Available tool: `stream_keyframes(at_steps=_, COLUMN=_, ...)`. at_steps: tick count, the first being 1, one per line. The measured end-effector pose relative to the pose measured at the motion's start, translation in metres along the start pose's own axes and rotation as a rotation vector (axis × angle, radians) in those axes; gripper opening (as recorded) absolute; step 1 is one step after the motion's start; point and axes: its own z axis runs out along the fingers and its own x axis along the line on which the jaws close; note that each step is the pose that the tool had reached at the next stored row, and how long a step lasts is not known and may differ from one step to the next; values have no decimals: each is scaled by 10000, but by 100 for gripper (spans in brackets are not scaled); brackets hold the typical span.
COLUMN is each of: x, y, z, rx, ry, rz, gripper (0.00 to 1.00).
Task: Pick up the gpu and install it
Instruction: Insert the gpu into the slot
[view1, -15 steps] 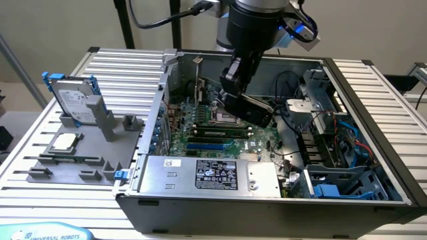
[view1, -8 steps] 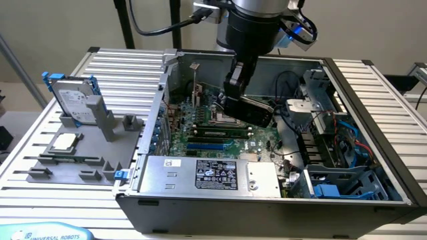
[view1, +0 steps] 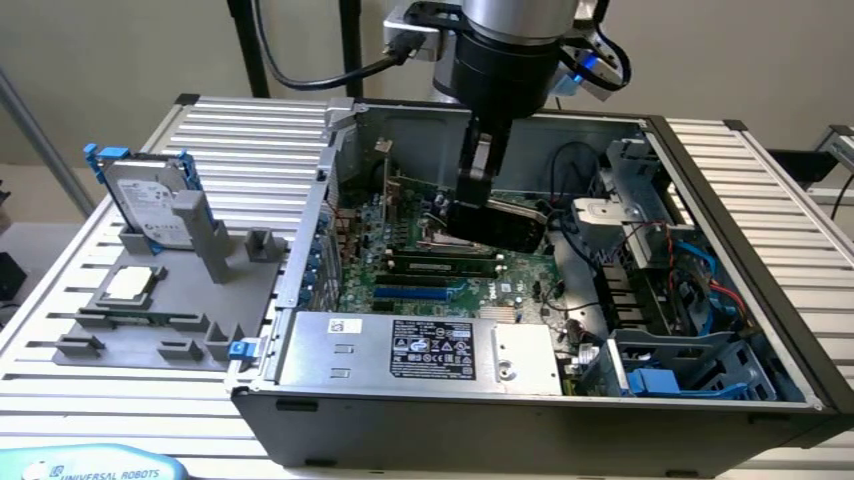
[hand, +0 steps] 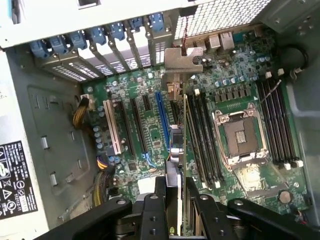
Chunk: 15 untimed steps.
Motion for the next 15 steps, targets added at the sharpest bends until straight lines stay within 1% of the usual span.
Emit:
stream_keyframes(at_steps=7, x=1, y=-2, z=57, rx=-3, ry=50, rz=-1268, gripper=27)
stream_keyframes(at_steps=9, x=2, y=0, z=79, rx=11, ry=57, rz=-1491, gripper=27)
stream_keyframes(at_steps=10, x=3, y=4, z=93, rx=24, ry=58, rz=-1567, gripper=27)
stream_keyframes(at_steps=12, x=11, y=34, z=123, rx=69, ry=52, rz=-1630, gripper=27)
stream_keyframes(at_steps=15, x=34, y=126, z=161, rx=166, ry=39, rz=-1636, gripper=27)
